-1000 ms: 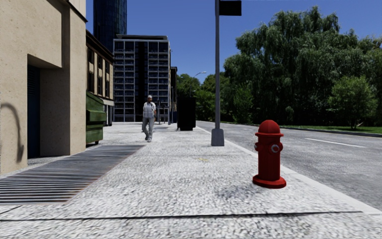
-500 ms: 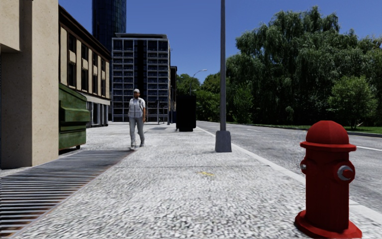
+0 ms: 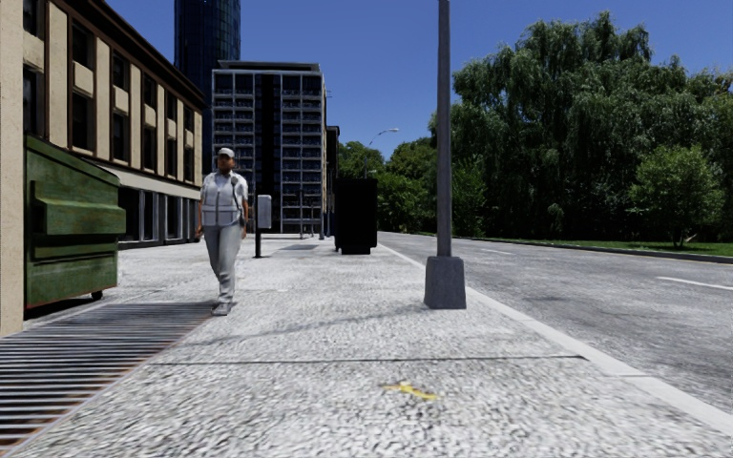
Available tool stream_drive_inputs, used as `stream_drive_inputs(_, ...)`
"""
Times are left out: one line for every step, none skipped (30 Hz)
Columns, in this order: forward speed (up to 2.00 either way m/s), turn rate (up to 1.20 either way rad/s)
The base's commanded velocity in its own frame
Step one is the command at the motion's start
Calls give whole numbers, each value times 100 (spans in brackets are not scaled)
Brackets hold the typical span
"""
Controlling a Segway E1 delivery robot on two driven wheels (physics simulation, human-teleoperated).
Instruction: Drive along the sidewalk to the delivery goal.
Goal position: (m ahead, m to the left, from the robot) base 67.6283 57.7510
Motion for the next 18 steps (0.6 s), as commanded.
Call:
stream_drive_inputs(200, 0)
stream_drive_inputs(200, 0)
stream_drive_inputs(200, 0)
stream_drive_inputs(200, 0)
stream_drive_inputs(200, 0)
stream_drive_inputs(200, 0)
stream_drive_inputs(200, 0)
stream_drive_inputs(200, 0)
stream_drive_inputs(200, 0)
stream_drive_inputs(200, 0)
stream_drive_inputs(200, 0)
stream_drive_inputs(200, 0)
stream_drive_inputs(200, 0)
stream_drive_inputs(200, 0)
stream_drive_inputs(200, 0)
stream_drive_inputs(200, 0)
stream_drive_inputs(200, 0)
stream_drive_inputs(200, 0)
